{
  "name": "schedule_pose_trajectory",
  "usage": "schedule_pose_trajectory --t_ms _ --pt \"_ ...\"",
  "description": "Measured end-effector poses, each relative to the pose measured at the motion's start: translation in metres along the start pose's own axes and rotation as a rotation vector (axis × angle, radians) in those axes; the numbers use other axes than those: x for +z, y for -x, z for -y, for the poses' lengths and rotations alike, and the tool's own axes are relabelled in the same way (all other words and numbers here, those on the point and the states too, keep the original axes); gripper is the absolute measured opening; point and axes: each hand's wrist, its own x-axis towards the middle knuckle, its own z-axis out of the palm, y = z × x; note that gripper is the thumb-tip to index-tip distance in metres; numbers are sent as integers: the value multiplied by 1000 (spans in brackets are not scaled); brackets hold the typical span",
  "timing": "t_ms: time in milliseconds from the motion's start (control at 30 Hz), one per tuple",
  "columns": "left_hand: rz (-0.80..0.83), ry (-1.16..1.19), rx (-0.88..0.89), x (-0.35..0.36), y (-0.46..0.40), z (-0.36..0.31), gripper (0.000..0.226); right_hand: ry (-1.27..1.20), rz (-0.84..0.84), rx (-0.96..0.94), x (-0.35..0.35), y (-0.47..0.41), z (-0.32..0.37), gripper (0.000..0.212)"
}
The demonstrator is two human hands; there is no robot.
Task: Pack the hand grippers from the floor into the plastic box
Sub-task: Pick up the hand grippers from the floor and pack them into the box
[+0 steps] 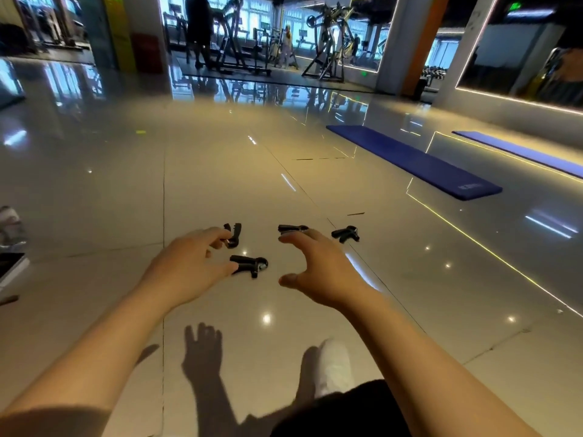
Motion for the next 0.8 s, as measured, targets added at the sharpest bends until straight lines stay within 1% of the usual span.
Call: schedule_pose_trajectory --t_ms 67,133,200,267,300,400,467,567,700,767,800 --pt "21 -68 -25 10 -28 10 55 -31 21 39 7 -26 -23 68" --pt "35 -88 -70 25 -58 21 54 -63 79 64 9 -61 -41 73" --pt "36 -96 -106 44 -91 31 54 -111 93 43 3 -105 -58 77" --pt "75 -66 -147 65 -121 36 54 -183 76 48 -5 -143 -74 79" --pt "95 -63 -166 75 -135 39 55 -206 96 52 -7 -160 -83 81" --pt "174 -171 -164 92 -180 42 61 -232 176 60 -4 -209 -100 88" --pt "200 -264 -122 87 -213 41 64 -210 197 47 -1 -238 -104 89" --pt "231 -374 -89 68 -262 58 63 -136 271 26 12 -285 -111 89" --pt "253 -356 -165 59 -285 113 63 -14 333 -16 30 -342 -106 87" --pt "291 -443 -187 60 -296 138 67 49 347 -31 42 -370 -112 83" --pt "276 -450 -213 61 -304 152 66 83 355 -24 52 -382 -118 81"
